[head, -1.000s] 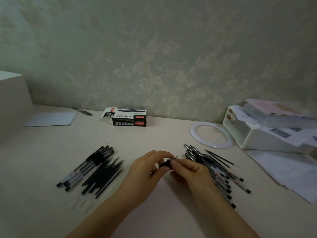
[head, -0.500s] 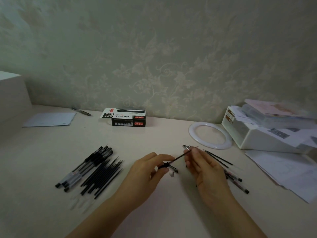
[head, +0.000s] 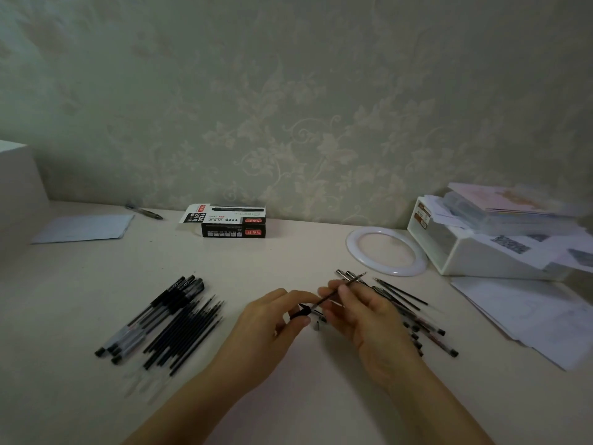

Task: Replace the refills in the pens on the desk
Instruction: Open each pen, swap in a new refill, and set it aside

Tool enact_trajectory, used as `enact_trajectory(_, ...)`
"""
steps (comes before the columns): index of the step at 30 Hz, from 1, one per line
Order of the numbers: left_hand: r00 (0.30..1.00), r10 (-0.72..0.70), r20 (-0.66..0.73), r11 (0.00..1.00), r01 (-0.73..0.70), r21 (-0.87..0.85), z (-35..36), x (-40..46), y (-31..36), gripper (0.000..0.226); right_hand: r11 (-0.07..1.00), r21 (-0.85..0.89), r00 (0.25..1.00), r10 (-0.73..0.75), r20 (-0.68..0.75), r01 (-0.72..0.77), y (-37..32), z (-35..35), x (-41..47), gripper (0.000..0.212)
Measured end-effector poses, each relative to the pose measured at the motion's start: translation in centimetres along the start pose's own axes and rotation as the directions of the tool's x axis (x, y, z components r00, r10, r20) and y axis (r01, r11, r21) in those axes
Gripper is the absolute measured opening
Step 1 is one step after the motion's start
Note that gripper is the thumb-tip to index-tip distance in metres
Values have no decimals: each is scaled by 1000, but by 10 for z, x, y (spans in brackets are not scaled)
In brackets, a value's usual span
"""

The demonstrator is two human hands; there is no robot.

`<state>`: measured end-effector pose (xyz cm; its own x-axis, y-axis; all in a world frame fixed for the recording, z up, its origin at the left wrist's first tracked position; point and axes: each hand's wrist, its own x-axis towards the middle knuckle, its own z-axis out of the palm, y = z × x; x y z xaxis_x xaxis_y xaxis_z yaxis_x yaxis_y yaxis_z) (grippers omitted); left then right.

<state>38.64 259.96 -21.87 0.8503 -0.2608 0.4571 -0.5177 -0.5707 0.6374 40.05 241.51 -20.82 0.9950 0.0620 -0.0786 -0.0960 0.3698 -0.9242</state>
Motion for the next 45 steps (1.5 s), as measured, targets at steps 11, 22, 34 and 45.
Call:
enact_trajectory(11, 999, -41, -12, 999, 41, 33, -2, 0, -8, 30, 252, -924, 690, -724, 16, 286, -32, -54, 8, 19)
enact_trajectory(22, 997, -76, -25, 994, 77, 76, -4, 1, -9, 29, -40, -997, 864, -501, -34, -63, -17, -62, 12, 23)
enact_trajectory(34, 872, -464, -159, 718, 475, 509, -66, 0, -16, 22, 20, -993, 790, -608, 79, 115, -19, -42, 7, 19)
enact_trajectory(45, 804, -585, -106, 553, 491, 673, -62, -2, -17, 16, -22, -935, 746, -595, 298, 355, -2, -23, 6, 13)
